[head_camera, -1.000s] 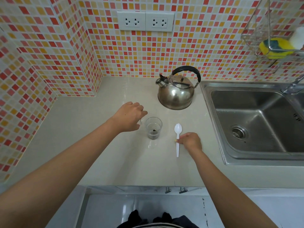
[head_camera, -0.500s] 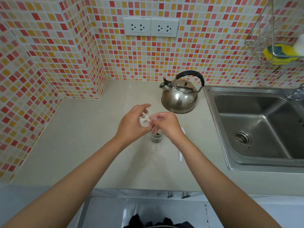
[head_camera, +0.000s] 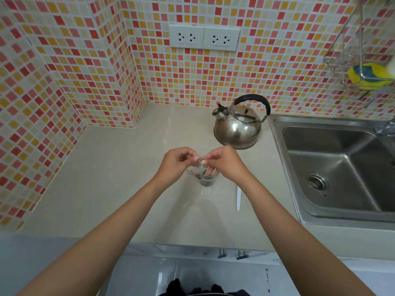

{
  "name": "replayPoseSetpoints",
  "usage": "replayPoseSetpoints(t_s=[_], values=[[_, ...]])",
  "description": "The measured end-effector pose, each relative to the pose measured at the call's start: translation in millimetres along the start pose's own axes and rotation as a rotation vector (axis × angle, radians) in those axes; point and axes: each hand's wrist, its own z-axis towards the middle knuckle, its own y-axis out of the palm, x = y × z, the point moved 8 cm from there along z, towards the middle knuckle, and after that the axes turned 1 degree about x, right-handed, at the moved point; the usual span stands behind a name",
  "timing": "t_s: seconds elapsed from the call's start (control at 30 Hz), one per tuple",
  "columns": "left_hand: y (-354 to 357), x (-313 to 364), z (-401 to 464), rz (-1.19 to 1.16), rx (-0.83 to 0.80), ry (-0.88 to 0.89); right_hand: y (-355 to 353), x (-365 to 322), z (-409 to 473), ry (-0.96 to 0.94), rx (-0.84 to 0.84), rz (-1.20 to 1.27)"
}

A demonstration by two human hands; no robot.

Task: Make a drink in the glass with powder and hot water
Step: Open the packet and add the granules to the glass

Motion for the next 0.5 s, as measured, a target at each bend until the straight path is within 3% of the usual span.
replayPoseSetpoints(t_s=[0.23, 0.5], values=[[2.2, 3.5, 2.5, 0.11, 0.017, -0.006, 7.3, 2.1, -1.8, 0.025, 0.021, -0.029], [4.4, 2.5, 3.7, 0.139, -0.074, -0.034, 6.8, -1.4, -8.6, -0.025, 0.073, -0.174]])
